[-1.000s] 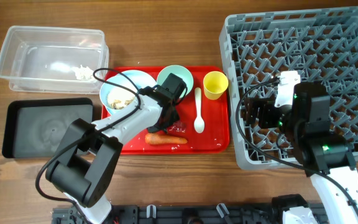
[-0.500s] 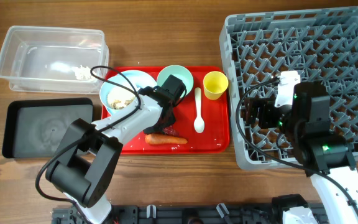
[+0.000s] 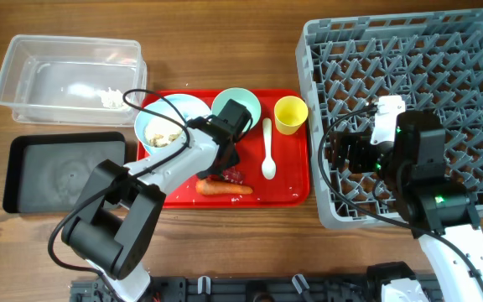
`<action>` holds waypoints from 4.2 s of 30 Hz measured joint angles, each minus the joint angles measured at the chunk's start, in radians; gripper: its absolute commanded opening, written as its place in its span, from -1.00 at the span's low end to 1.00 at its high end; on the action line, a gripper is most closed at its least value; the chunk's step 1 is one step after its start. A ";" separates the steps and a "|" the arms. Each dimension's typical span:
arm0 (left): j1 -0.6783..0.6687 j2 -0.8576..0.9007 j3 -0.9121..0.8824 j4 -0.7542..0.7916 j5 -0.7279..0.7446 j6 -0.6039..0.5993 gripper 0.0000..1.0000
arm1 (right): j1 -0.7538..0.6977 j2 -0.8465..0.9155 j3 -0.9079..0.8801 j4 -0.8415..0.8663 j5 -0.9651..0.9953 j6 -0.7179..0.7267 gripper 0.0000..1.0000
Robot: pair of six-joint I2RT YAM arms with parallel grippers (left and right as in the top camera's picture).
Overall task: Sort waste into correct bins and load items into the dishwasher rack
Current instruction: 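Close the left gripper on the red wrapper, then carry the red wrapper to the clear bin and release it, then grasp the orange carrot on the red tray with the left gripper, then carry the carrot left and release it onto the black tray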
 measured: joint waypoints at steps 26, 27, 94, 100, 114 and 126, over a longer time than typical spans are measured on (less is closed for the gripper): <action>-0.002 -0.077 -0.010 0.097 0.008 0.000 0.05 | 0.000 0.000 0.000 0.000 0.000 0.000 0.99; -0.008 -0.077 -0.010 0.097 0.008 0.000 0.10 | 0.000 0.000 0.000 0.000 0.000 0.000 1.00; -0.108 -0.024 0.052 -0.225 0.073 1.015 0.50 | 0.000 0.030 0.002 0.001 0.000 0.000 0.99; -0.109 0.032 0.052 -0.196 0.067 1.018 -0.28 | 0.000 0.030 0.002 0.000 0.000 0.000 0.99; -0.109 0.033 0.055 -0.177 0.047 0.971 -0.81 | 0.000 0.030 0.002 -0.002 0.000 0.000 1.00; 0.172 -0.310 0.071 -0.169 -0.244 0.700 -0.85 | 0.000 0.030 0.002 -0.002 0.000 0.000 0.99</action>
